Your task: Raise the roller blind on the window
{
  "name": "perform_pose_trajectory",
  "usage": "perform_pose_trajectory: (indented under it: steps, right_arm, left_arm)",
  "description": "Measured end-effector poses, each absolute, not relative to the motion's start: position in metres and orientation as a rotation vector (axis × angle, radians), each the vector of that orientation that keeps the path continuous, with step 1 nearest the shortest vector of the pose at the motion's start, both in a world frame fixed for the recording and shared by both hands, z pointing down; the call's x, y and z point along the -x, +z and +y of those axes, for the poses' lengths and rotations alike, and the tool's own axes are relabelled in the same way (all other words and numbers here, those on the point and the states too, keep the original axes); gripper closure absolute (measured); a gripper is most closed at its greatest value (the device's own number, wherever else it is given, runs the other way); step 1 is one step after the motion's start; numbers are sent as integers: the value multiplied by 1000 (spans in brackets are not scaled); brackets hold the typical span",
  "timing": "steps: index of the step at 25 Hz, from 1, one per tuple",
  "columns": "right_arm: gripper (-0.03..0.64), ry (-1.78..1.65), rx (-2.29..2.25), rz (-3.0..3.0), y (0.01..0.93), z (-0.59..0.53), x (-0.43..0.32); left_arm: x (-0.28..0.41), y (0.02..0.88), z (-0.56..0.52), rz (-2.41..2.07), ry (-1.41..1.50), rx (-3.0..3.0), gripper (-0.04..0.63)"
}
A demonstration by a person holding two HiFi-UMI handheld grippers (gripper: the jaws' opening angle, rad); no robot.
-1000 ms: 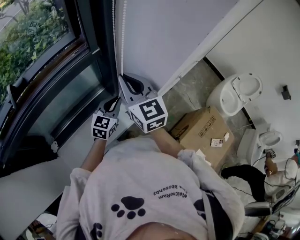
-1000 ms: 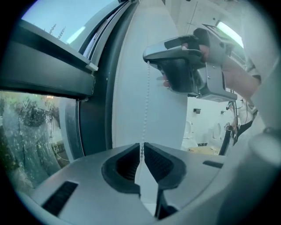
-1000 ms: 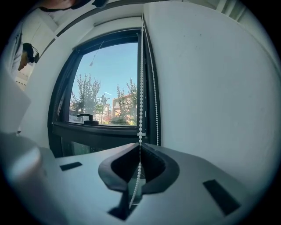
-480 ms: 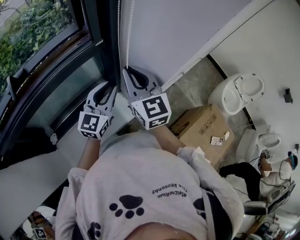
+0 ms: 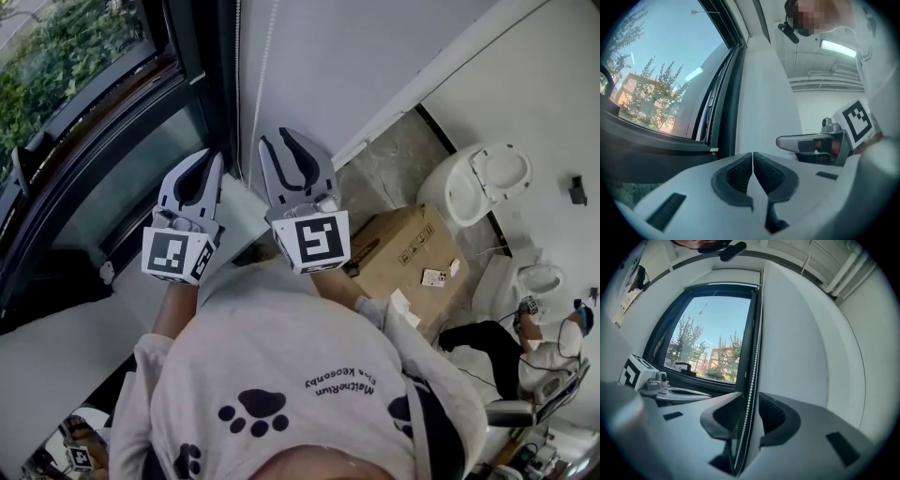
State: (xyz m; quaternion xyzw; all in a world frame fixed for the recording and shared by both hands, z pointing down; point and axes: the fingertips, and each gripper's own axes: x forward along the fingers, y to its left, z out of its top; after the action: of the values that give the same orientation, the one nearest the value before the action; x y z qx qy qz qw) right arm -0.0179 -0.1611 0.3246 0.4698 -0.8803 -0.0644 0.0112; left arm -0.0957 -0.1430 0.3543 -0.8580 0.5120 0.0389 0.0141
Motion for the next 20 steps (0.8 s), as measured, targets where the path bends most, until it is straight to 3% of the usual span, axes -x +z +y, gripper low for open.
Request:
perform_pose_trajectory:
  steps: [7,12,20]
  right_arm:
    - [533,-257,-1554,-2739,321,-148,1]
    - [602,-303,-1629,-2760,308,-136,-13]
    - [606,-319,-1614,-2743,304,-132,-16]
  left_arm:
    - [91,328,-138,1661,102,2611,588]
    - [88,318,-133,1709,96,2583,588]
    - [89,321,-128,1762,62,2543,588]
